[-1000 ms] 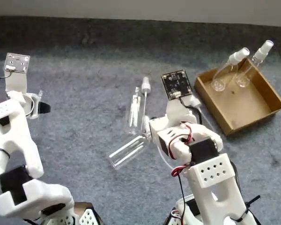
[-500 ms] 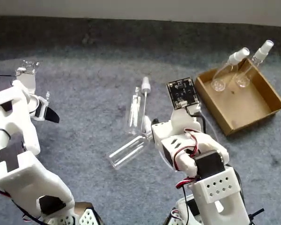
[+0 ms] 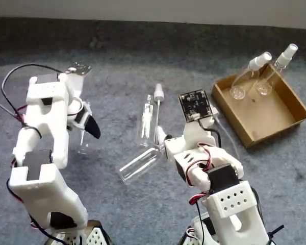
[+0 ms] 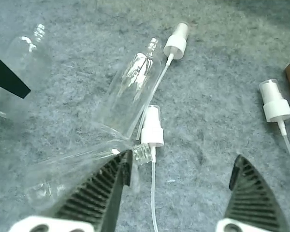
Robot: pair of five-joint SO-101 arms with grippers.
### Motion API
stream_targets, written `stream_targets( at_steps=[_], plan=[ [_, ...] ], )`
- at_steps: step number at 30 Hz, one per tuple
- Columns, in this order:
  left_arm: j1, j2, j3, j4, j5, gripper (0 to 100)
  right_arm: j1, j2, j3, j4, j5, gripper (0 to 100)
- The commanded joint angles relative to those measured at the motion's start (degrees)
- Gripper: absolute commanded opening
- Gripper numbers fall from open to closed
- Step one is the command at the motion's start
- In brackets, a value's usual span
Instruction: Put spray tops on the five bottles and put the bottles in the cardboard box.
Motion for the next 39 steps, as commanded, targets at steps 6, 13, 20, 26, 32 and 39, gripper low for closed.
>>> stream_targets(
  at_steps=[6, 13, 20, 26, 32, 39],
  plan=[
    [11.4, -10.3, -2.9, 4.9, 4.0, 30, 0.9, -1.5, 0.2, -2.7, -0.3, 29.1],
    [13.8, -13.7, -3.5, 5.2, 8.4, 16, 0.9, -1.5, 0.4, -2.7, -0.3, 29.1],
    [14.5, -13.9, -3.5, 5.5, 8.5, 11, 0.9, -1.3, 0.4, -2.8, -0.3, 29.1],
    [11.1, -13.9, -3.5, 5.2, 8.5, 11, 1.0, -1.2, 0.0, -3.0, -0.4, 29.1],
    [5.5, -14.0, -3.6, 5.6, 8.9, 11, 1.0, 0.0, -0.2, -2.7, -0.8, 29.1],
    [5.0, -14.0, -2.9, 6.1, 9.1, 11, 0.7, 17.7, -15.3, 1.1, -5.0, 29.1]
  ],
)
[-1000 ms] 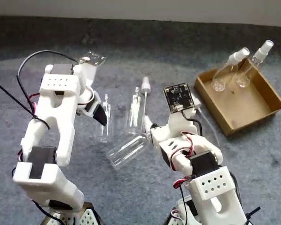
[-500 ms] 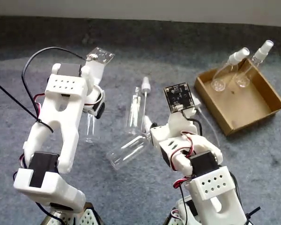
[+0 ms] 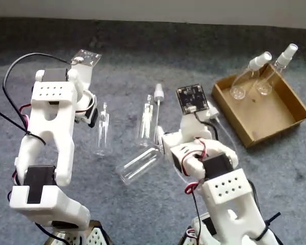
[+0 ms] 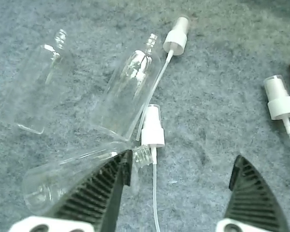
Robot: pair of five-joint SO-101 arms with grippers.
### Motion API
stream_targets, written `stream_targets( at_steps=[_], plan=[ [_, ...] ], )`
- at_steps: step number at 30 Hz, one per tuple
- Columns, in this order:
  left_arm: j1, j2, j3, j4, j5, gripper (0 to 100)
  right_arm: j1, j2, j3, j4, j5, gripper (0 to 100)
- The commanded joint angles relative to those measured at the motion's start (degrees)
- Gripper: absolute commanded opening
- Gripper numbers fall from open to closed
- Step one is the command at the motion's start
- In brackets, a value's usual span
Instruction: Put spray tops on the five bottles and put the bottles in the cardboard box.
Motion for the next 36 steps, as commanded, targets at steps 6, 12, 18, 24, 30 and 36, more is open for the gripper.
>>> stream_targets(
  at_steps=[6, 12, 18, 24, 30, 36],
  plan=[
    [-1.0, -3.0, -3.3, 1.8, 3.3, 11, -2.7, 26.4, -25.4, 1.7, -7.0, 29.2],
    [-4.1, -3.0, -3.3, 1.7, 3.2, 11, -3.0, 44.2, -38.0, 1.8, -8.9, 29.2],
    [-8.7, -3.0, -3.2, 1.7, 0.7, 11, -4.0, 59.4, -50.9, 4.4, -9.3, 29.3],
    [-13.8, -2.9, -2.8, 1.7, -1.6, 11, -5.3, 71.4, -70.7, 13.8, -9.3, 29.3],
    [-17.0, -2.9, -2.9, 1.7, -1.7, 11, -6.4, 83.8, -83.6, 15.8, -13.8, 29.3],
    [-18.8, -2.9, -2.9, 1.6, -1.8, 11, -6.4, 91.3, -86.7, 17.5, -14.2, 29.3]
  ],
)
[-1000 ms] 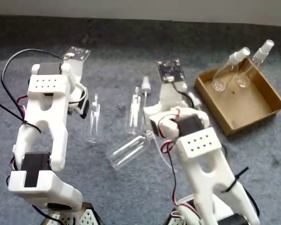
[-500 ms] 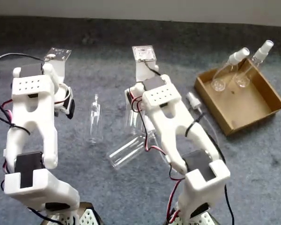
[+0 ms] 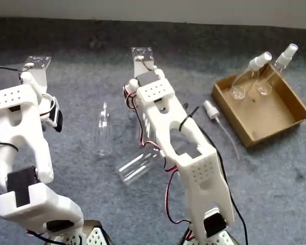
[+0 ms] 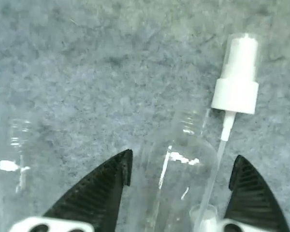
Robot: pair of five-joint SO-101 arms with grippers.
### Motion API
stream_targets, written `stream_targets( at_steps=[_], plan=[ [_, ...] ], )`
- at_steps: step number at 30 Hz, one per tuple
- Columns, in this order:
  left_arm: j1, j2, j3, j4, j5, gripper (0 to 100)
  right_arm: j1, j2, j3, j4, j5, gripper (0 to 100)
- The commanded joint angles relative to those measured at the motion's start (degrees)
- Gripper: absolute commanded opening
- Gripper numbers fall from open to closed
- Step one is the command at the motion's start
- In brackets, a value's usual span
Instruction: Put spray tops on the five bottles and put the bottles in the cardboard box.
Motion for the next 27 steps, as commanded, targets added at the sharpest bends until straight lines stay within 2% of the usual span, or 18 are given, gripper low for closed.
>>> stream_targets(
  at_steps=[1, 11, 17, 21, 27],
  plan=[
    [-1.5, -2.9, -2.9, 0.2, -0.6, 11, -0.7, 0.7, -4.2, 2.6, -0.9, 29.3],
    [-1.1, -2.6, -2.7, 0.2, -0.6, 11, -0.3, 2.1, -6.7, 5.6, 0.7, 28.4],
    [-1.1, -2.4, -2.7, 0.2, -0.5, 11, -0.3, 1.9, -7.0, 5.7, 4.6, 10.6],
    [-1.0, -2.5, -2.7, 0.4, -0.5, 11, 0.3, 1.2, -8.2, 8.0, 4.6, 10.1],
    [-1.0, -2.9, -3.2, 0.6, -0.5, 11, 2.8, -1.7, -19.2, 17.4, 4.6, 10.1]
  ],
)
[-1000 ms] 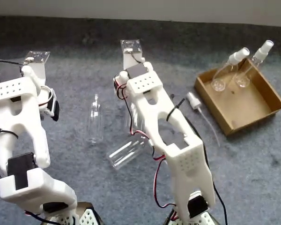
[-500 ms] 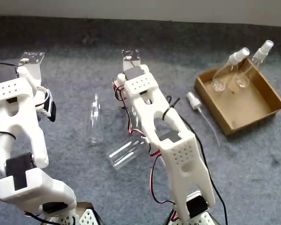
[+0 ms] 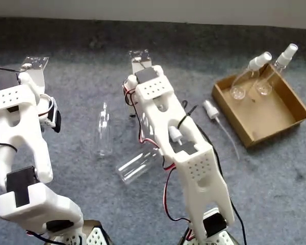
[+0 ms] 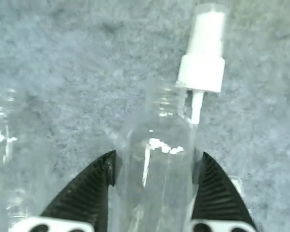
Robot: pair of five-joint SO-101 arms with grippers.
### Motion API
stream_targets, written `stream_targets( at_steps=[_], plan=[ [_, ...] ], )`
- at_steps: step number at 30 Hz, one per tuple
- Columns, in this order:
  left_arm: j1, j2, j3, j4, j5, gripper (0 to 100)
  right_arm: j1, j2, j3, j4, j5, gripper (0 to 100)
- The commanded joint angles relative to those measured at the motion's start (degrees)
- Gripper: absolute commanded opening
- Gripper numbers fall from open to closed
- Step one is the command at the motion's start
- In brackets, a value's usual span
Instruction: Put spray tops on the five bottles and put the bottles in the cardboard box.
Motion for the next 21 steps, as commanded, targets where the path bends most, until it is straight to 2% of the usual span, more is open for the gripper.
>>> stream_targets(
  at_steps=[1, 3, 6, 9, 14, 21],
  plan=[
    [-0.1, -2.9, -3.3, 0.6, -0.5, 11, 2.7, -5.7, -10.2, 5.8, 0.7, 10.2],
    [0.2, -2.9, -3.3, 0.6, -0.5, 11, 3.3, -6.5, -15.2, 9.5, 1.8, 10.2],
    [2.2, -2.9, -3.3, 0.6, -0.4, 11, 3.6, -7.7, -23.1, 14.9, 8.5, 10.2],
    [5.6, -2.9, -3.4, 0.6, -0.4, 11, 4.2, -10.5, -28.4, 14.7, 11.4, 10.2],
    [8.2, -3.4, -3.4, 0.7, -0.3, 11, 4.4, -19.5, -28.1, 14.7, 11.6, 10.2],
    [9.3, -12.4, -2.8, 0.7, -0.1, 11, 4.5, -32.7, -21.1, 14.7, 11.8, 10.2]
  ],
)
